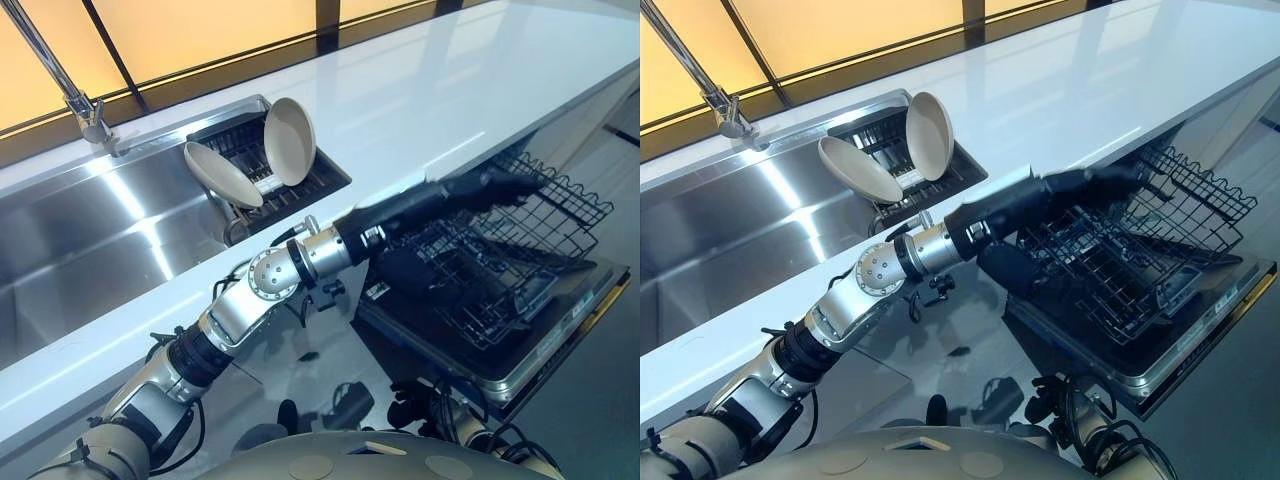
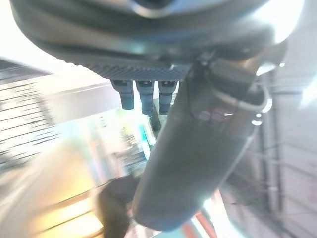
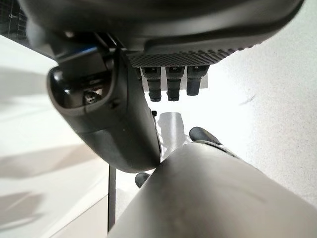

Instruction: Pick up plates and place into dishwasher.

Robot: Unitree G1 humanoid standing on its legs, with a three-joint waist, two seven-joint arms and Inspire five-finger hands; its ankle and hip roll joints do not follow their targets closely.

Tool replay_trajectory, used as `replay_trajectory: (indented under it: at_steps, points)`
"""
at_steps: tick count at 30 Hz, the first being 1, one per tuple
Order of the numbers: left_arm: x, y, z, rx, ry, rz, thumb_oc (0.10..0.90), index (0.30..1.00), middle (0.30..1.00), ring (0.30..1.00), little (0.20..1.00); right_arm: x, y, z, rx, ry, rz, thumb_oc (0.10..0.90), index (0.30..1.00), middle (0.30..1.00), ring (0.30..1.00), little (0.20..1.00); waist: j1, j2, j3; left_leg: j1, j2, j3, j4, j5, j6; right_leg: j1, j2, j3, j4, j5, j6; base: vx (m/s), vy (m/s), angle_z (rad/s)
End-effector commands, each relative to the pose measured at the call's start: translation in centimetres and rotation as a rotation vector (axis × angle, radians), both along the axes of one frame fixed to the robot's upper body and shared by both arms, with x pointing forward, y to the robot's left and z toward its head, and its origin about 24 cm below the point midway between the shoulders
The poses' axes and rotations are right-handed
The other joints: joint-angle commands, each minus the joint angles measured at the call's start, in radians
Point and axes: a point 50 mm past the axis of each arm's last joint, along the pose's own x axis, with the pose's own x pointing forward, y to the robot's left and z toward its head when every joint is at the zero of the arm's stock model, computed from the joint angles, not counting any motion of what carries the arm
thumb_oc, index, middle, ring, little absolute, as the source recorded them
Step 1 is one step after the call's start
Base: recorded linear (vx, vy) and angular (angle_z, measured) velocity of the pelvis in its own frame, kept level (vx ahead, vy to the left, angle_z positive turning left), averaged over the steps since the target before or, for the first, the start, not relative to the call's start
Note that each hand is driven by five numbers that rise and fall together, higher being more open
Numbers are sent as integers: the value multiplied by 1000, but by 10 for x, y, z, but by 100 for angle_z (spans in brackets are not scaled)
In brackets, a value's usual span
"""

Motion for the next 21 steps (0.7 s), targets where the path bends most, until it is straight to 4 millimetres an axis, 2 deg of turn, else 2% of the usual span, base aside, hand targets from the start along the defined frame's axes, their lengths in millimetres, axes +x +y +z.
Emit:
replay_trajectory:
  at_steps: [1, 4, 7, 8, 11, 12, 15, 21]
  points:
    - [-11, 14, 79, -262, -437, 135, 800, 900, 900, 900, 900, -22, 23, -9, 40, 71, 24, 800, 900, 900, 900, 900, 13, -6, -25, 53, -63, 100, 5, -143, 60, -88, 34, 5, 22, 63, 20, 0, 0, 0]
    - [-5, 23, 93, -195, -573, 309, 800, 900, 900, 900, 900, -22, 22, -10, 39, 76, 23, 800, 900, 900, 900, 900, 13, -7, -35, 55, -64, 96, 5, -144, 57, -83, 35, 4, 21, 57, 19, 31, -2, 3]
    - [14, 44, 107, -54, -733, 564, 800, 900, 900, 900, 900, -24, 17, -10, 32, 89, 23, 800, 900, 900, 900, 900, 14, -3, -49, 56, -64, 99, 5, -145, 53, -80, 37, 1, 18, 53, 19, 25, 6, 0]
    - [17, 46, 108, -31, -749, 602, 800, 900, 900, 900, 900, -24, 16, -10, 31, 91, 23, 800, 900, 900, 900, 900, 13, -2, -50, 56, -64, 100, 5, -145, 52, -79, 37, 0, 17, 53, 19, 46, 26, 1]
    - [37, 81, 122, 135, -861, 828, 800, 900, 900, 900, 900, -33, 4, -10, 14, 117, 28, 800, 900, 900, 900, 900, 18, 9, -61, 56, -64, 103, 5, -143, 46, -75, 36, -9, 14, 50, 20, 37, 35, 3]
    - [38, 82, 122, 138, -868, 836, 800, 900, 900, 900, 900, -34, 4, -10, 13, 118, 29, 800, 900, 900, 900, 900, 17, 9, -61, 56, -64, 102, 5, -142, 46, -74, 36, -10, 14, 49, 20, 35, 33, 5]
    - [55, 118, 138, 311, -935, 1006, 800, 900, 900, 900, 900, -39, -11, -8, -3, 130, 21, 800, 900, 900, 900, 900, 30, 19, -71, 55, -65, 102, 5, -139, 44, -72, 32, -24, 17, 45, 23, 39, 29, 5]
    - [59, 180, 153, 487, -961, 1188, 800, 900, 900, 900, 900, -40, -24, -5, -16, 103, 14, 800, 900, 900, 900, 900, 47, 39, -73, 51, -73, 96, 5, -133, 41, -77, 28, -30, 24, 43, 25, -1, 25, 1]
